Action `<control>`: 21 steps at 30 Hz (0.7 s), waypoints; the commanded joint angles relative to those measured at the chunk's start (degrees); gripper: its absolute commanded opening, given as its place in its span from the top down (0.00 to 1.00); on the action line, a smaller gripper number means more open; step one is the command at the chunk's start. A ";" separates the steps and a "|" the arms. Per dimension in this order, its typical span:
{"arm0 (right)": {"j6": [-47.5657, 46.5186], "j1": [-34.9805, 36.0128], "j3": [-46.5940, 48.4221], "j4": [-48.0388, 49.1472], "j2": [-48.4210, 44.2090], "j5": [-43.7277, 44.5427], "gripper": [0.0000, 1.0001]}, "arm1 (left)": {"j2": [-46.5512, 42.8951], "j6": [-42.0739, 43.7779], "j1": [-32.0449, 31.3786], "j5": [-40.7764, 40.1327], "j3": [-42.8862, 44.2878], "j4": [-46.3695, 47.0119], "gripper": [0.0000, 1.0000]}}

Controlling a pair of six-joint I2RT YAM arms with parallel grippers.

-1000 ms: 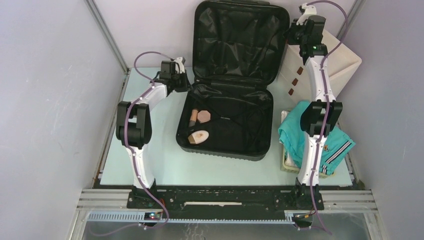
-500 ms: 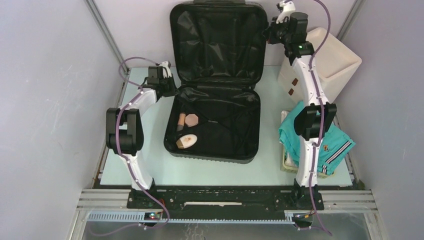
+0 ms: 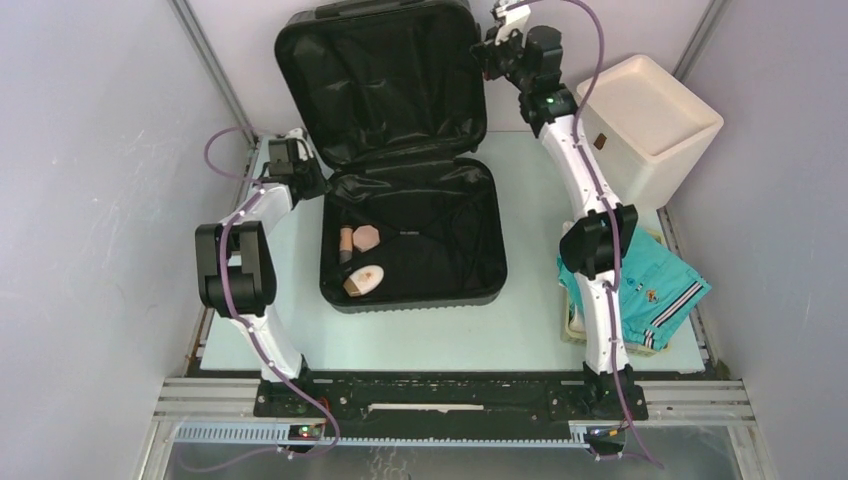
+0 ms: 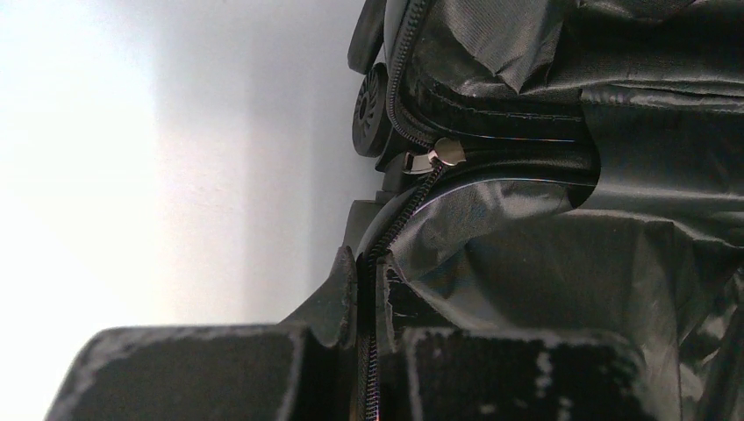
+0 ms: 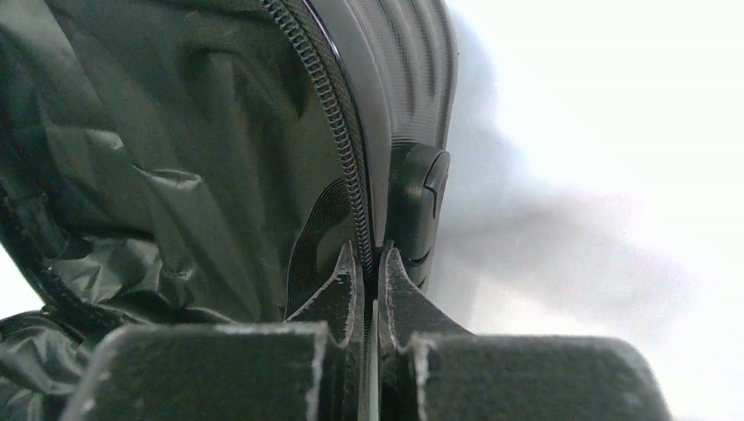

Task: Open, take out, and arrange the luggage
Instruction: Move the opened luggage to the center of the board.

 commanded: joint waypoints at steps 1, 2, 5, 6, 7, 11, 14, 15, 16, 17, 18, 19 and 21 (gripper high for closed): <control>0.94 6.08 3.73 18.69 0.73 -7.57 1.00 | 1.02 -4.84 2.65 -1.58 6.60 5.98 1.00; 1.09 6.61 3.73 20.60 1.44 -7.12 1.00 | 1.69 -4.92 3.32 -1.68 7.91 5.69 1.00; 1.34 7.47 3.09 28.84 3.67 -5.47 1.00 | 3.96 -5.40 5.18 -1.24 12.18 4.82 1.00; 1.35 7.63 3.36 30.97 4.66 -5.04 1.00 | 4.82 -5.50 5.80 -1.10 13.78 4.44 1.00; 1.02 7.96 3.90 32.64 5.62 -4.47 1.00 | 5.64 -5.53 6.33 -1.02 15.44 3.84 1.00; -0.06 9.19 4.62 36.14 8.41 -3.81 1.00 | 8.74 -5.94 8.75 -0.53 21.12 1.95 1.00; 0.28 10.00 4.48 38.12 9.98 -3.15 1.00 | 10.48 -6.48 10.30 -0.32 24.14 1.07 1.00; 0.24 10.37 4.50 38.73 10.47 -2.73 1.00 | 10.92 -6.63 10.84 -0.35 24.89 0.96 1.00; 0.43 10.66 4.54 39.18 11.00 -2.35 1.00 | 11.50 -6.75 11.37 -0.38 25.77 0.70 1.00; 0.66 10.96 4.53 39.57 11.45 -2.04 1.00 | 12.26 -6.81 11.78 -0.23 26.87 0.38 1.00; 0.73 11.30 4.54 39.84 11.90 -1.52 1.00 | 13.07 -6.86 12.33 0.02 28.11 -0.24 1.00; 0.74 11.65 4.53 40.31 12.33 -0.82 1.00 | 14.01 -6.64 12.61 0.33 29.59 -1.00 1.00; 0.86 12.23 4.56 41.69 13.40 2.54 1.00 | 15.69 -6.10 13.24 1.12 32.90 -2.85 1.00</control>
